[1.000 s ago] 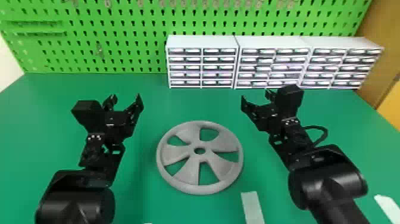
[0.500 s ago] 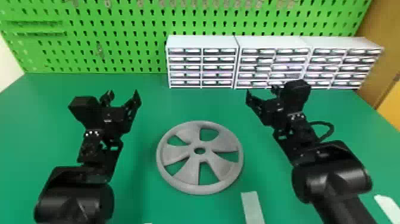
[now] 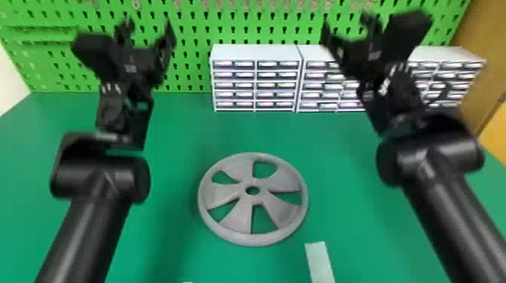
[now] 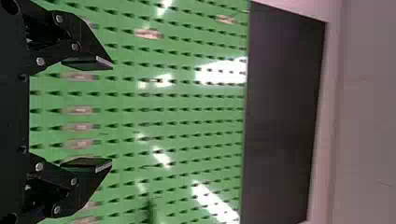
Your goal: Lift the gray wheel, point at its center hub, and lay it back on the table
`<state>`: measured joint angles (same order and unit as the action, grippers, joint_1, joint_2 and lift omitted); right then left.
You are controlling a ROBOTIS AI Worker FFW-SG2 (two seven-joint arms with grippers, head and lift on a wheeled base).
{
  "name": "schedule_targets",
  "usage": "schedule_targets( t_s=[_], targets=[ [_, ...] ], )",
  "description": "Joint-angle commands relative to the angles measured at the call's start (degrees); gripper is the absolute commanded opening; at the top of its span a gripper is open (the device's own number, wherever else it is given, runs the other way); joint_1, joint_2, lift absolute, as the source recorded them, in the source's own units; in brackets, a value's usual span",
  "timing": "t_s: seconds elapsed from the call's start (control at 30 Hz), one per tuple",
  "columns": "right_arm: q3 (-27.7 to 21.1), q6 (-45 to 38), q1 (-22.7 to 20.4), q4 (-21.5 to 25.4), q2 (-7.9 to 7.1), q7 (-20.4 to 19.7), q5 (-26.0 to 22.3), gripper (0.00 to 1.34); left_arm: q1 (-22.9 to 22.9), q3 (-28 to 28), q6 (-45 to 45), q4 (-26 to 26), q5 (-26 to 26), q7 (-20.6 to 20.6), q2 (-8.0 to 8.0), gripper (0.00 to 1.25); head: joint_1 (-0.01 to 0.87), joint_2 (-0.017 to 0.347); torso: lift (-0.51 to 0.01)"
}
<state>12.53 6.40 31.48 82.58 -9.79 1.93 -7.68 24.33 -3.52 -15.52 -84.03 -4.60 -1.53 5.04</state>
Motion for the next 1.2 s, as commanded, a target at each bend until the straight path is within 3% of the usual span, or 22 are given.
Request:
schedule_targets(
  t_s=[0.0, 0.27, 0.63, 0.8, 1.17],
  targets=[
    [-0.22, 2.74, 6.14, 1.18, -0.67, 0.0, -0.76, 0.89, 6.08, -0.09, -2.5, 0.01, 1.44, 0.03, -0.3, 0.74, 0.692, 0.048, -0.096],
    [-1.19, 6.08, 17.04, 2.68, -1.72, -0.26, -2.43, 0.89, 16.54, -1.76, -6.36, 0.01, 2.49, 2.76, 0.58, 0.74, 0.692, 0.048, -0.096],
    [-1.36, 7.23, 30.66, 4.87, -2.78, -1.14, -2.34, 0.89, 32.18, -5.18, -5.92, -1.84, -0.76, 3.72, 4.54, 0.74, 0.692, 0.048, -0.096],
    [-1.45, 6.87, 35.94, 5.66, -2.69, -1.23, -1.64, 0.89, 38.51, -8.08, -3.81, -4.38, 1.17, 4.78, 6.91, 0.74, 0.692, 0.048, -0.096],
    [-1.72, 5.64, 45.96, 5.75, -1.19, -1.58, -1.37, 0.89, 50.64, -11.6, -0.3, -5.26, 3.28, 5.66, 9.02, 0.74, 0.692, 0.048, -0.096]
  ],
)
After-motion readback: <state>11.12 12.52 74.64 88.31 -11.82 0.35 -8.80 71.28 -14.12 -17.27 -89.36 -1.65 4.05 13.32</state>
